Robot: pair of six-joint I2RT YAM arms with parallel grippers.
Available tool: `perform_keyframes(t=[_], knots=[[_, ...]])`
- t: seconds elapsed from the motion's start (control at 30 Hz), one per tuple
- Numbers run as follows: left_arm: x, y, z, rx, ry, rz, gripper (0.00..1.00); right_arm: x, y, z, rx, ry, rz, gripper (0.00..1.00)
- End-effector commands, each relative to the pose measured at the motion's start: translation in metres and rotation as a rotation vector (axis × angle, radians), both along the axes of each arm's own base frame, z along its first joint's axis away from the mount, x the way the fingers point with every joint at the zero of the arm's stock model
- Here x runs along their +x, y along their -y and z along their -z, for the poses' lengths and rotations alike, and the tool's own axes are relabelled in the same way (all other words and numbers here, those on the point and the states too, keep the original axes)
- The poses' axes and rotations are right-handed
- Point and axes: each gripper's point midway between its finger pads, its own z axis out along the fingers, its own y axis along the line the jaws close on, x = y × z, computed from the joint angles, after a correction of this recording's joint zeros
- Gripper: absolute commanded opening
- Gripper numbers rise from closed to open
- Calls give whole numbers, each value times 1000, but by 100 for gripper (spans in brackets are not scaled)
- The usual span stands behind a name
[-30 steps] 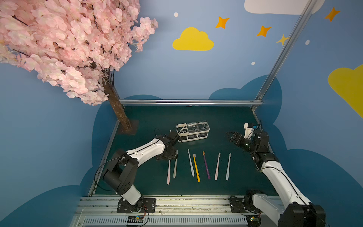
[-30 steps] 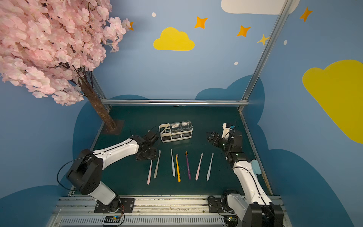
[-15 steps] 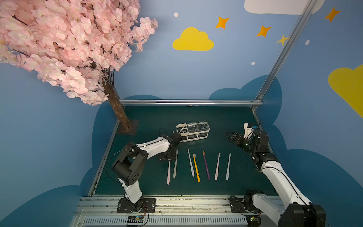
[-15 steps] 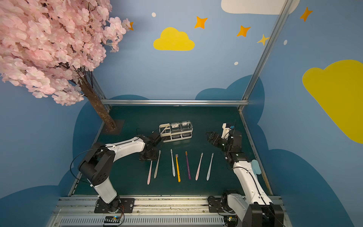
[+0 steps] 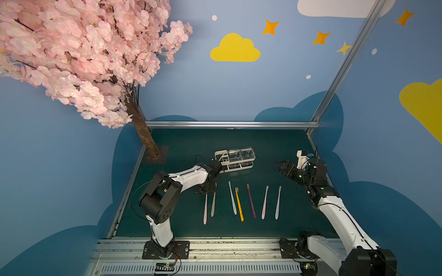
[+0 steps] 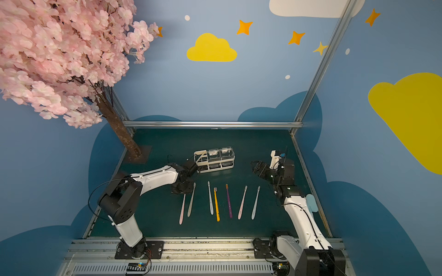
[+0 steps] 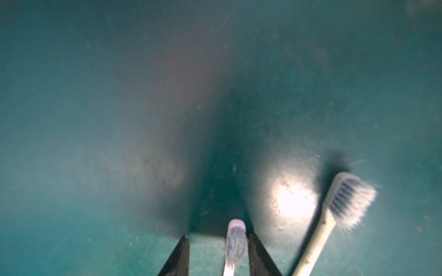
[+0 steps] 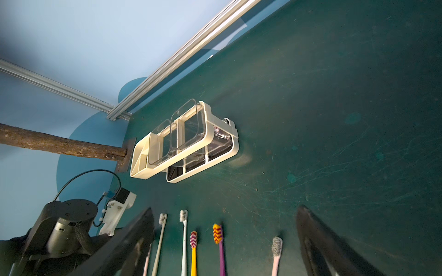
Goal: Place the toothbrush into the toothbrush holder
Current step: Pick up the toothbrush from the center of the board.
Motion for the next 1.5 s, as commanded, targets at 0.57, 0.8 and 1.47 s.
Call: perform_keyframes(t=[0.57,0.8,1.47], knots=[[-14,-22,23,64,-61,-28,22,2,0,-5,-19,5,0,92],[-15,-25,26,66,-65,-32,18,2,-1,-2,-16,-4,-2,92],[-10,-35,6,110,-17,-4,6,3,-7,7,-3,-34,-30,92]])
